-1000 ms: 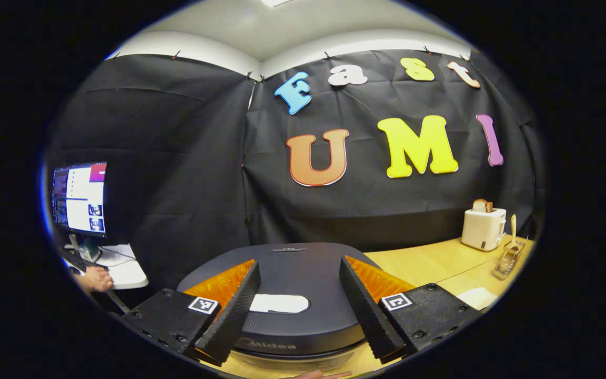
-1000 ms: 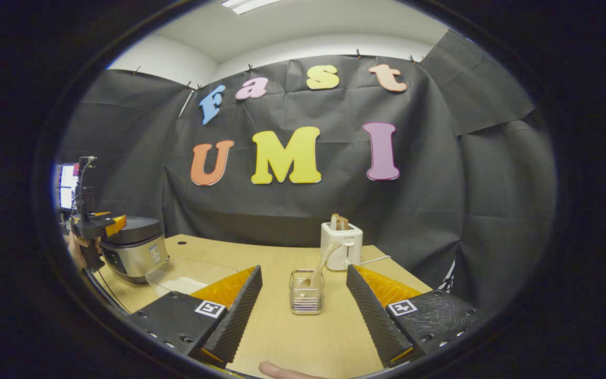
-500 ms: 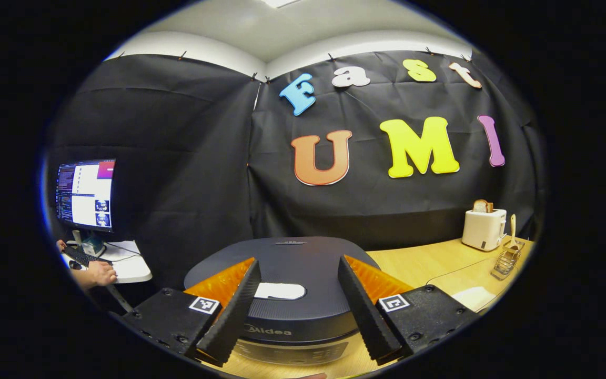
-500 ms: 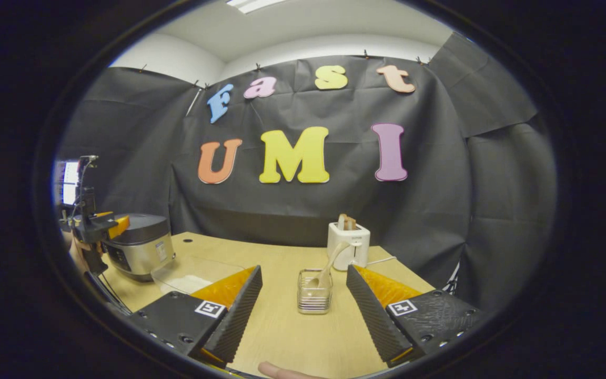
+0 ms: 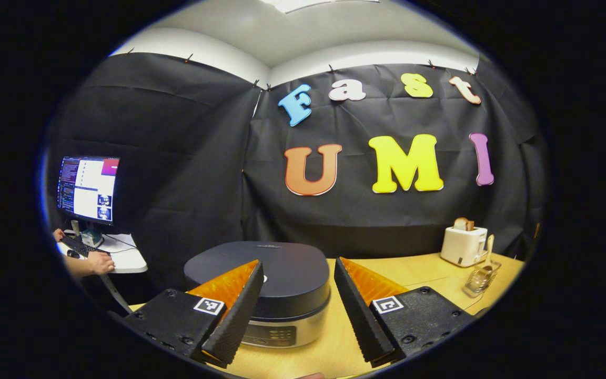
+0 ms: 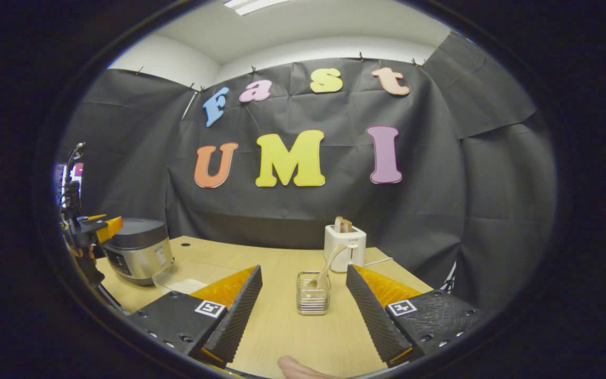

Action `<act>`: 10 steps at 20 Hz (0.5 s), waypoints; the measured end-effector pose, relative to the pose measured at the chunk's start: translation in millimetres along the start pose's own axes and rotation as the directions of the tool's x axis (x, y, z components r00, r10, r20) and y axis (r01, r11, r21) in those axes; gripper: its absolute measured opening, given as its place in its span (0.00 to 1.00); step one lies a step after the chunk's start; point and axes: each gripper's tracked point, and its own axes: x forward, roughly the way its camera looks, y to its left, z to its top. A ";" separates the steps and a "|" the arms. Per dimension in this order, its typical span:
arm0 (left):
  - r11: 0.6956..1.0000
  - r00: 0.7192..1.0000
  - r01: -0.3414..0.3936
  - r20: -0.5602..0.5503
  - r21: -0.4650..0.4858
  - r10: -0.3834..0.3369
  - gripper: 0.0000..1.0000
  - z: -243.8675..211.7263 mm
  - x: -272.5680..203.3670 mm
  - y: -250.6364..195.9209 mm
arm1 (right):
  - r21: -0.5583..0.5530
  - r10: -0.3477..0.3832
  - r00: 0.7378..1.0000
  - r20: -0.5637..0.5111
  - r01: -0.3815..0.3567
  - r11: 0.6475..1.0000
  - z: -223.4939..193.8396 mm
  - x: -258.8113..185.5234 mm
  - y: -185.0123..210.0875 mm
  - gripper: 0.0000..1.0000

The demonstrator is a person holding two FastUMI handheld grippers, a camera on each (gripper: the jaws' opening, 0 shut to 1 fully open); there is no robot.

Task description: Close the left gripper, press the button to open the rice cooker; take a wooden spoon from the chopstick holder with the right hand, scoop a spoonful of rice and pour it into the rice cooker, then put the wooden spoon back into the chopstick holder.

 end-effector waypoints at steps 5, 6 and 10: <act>0.995 0.992 0.090 -0.094 0.049 -0.085 0.87 0.4 -34.0 -51.3 | 0.015 -0.076 0.996 0.050 0.075 0.997 18.8 -15.0 -5.4 0.92; 0.994 0.991 0.095 -0.105 0.056 -0.088 0.87 -1.6 -41.1 -54.3 | 0.019 -0.073 0.996 0.052 0.073 0.997 19.3 -16.9 -2.4 0.95; 0.978 0.976 0.204 -0.089 0.054 -0.198 0.87 3.1 -61.3 -92.8 | 0.022 -0.055 0.997 0.046 0.054 0.998 16.1 -14.4 1.4 0.96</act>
